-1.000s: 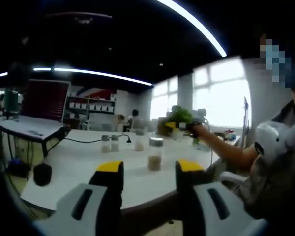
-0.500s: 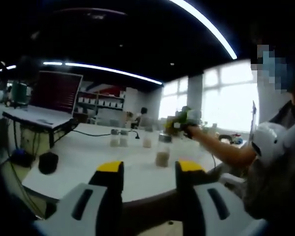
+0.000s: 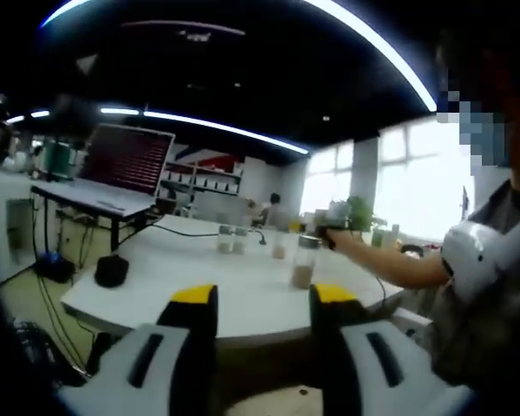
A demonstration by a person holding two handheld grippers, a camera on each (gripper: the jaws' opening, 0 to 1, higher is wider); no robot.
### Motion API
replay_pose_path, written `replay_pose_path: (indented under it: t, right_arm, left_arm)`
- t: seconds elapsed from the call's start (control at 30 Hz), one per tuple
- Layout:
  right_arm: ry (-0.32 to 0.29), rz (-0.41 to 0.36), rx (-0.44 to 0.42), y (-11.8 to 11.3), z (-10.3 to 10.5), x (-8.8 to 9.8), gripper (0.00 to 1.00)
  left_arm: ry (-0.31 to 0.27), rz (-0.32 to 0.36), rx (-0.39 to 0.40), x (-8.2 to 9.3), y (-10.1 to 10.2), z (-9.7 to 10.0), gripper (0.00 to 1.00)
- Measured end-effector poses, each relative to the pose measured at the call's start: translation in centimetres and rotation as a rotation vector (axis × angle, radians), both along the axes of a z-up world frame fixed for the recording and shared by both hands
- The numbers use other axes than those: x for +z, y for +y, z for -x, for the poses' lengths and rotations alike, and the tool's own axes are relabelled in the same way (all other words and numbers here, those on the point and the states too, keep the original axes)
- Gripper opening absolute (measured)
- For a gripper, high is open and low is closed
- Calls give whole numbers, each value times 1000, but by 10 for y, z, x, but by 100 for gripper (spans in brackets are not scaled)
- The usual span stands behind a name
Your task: Rotate the seasoning bottle until the label or dispensing opening points toward the visible target arrow and the bottle remains upright within the marked orientation range
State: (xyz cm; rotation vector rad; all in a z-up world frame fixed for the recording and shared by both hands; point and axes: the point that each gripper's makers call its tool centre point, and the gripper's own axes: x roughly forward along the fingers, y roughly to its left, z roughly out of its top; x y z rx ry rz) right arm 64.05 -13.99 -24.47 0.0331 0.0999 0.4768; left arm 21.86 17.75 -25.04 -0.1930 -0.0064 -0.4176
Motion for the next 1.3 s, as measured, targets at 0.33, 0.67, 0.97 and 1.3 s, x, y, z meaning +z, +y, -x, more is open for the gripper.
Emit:
replay_pose_path:
  t: [0.33,0.67,0.97,1.3]
  right_arm:
    - [17,9,20,9,-17,-5,61]
    - [-2,51,18,20,-27,-8,56]
    - [-10,59,29,31,-35,-13,51]
    - [-37,23,5,23,-50,-13,40]
  left_arm:
    - [25,5,22,-6,9,-5,44]
    - [31,5,22,-9,10,-6,44]
    - [44,7,56,-9,22,-5,44]
    - [71,-9,46,-15,14,-11,44]
